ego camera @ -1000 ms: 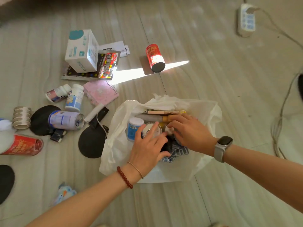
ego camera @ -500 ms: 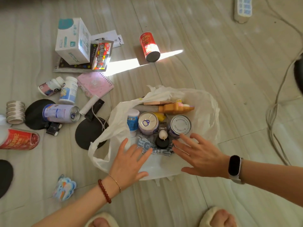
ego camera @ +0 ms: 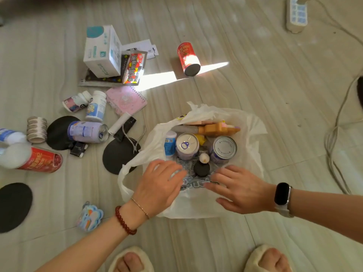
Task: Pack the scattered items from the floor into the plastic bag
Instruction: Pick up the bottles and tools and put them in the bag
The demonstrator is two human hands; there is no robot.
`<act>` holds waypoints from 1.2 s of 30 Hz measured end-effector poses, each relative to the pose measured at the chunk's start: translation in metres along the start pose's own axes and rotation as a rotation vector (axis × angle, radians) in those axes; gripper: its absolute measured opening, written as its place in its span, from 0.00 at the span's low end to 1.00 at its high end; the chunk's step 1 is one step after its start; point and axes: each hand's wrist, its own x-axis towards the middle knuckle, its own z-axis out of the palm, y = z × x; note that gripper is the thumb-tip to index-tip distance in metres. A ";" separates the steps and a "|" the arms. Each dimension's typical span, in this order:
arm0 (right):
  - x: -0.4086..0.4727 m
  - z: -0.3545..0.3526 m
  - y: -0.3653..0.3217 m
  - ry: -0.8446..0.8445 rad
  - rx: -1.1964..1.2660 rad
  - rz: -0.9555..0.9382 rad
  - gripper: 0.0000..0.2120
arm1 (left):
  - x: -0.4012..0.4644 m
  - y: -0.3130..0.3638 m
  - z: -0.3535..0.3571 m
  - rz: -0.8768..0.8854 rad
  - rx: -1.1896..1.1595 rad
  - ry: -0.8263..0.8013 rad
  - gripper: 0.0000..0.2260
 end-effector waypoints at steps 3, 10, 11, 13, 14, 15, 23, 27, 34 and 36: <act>0.050 -0.012 -0.005 0.132 0.042 -0.059 0.15 | 0.005 -0.018 -0.032 -0.155 0.014 0.229 0.10; 0.199 -0.042 -0.023 0.288 0.249 0.025 0.15 | -0.068 -0.083 -0.064 -0.809 -0.044 0.258 0.18; 0.221 -0.040 -0.027 0.215 0.308 0.097 0.16 | -0.087 -0.092 -0.061 -0.916 -0.077 0.136 0.22; 0.260 -0.025 -0.031 -0.025 0.395 0.256 0.17 | -0.126 -0.101 -0.053 -1.066 -0.150 -0.146 0.29; 0.274 -0.014 -0.032 -0.152 0.390 0.307 0.18 | -0.143 -0.102 -0.049 -1.099 -0.168 -0.282 0.32; 0.284 -0.002 -0.033 -0.241 0.364 0.323 0.19 | -0.160 -0.100 -0.044 -1.113 -0.178 -0.390 0.37; 0.287 0.075 -0.066 -0.388 -0.060 0.156 0.45 | -0.198 -0.083 -0.024 -1.215 -0.322 -0.265 0.34; 0.292 0.074 -0.057 -0.353 -0.018 0.146 0.35 | -0.192 -0.090 -0.028 -1.237 -0.358 -0.170 0.36; 0.300 0.051 -0.059 -0.153 0.290 0.374 0.10 | -0.165 -0.106 -0.053 -1.307 -0.338 0.190 0.29; 0.296 0.032 -0.053 -0.006 0.572 0.487 0.10 | -0.149 -0.108 -0.066 -1.277 -0.364 0.331 0.31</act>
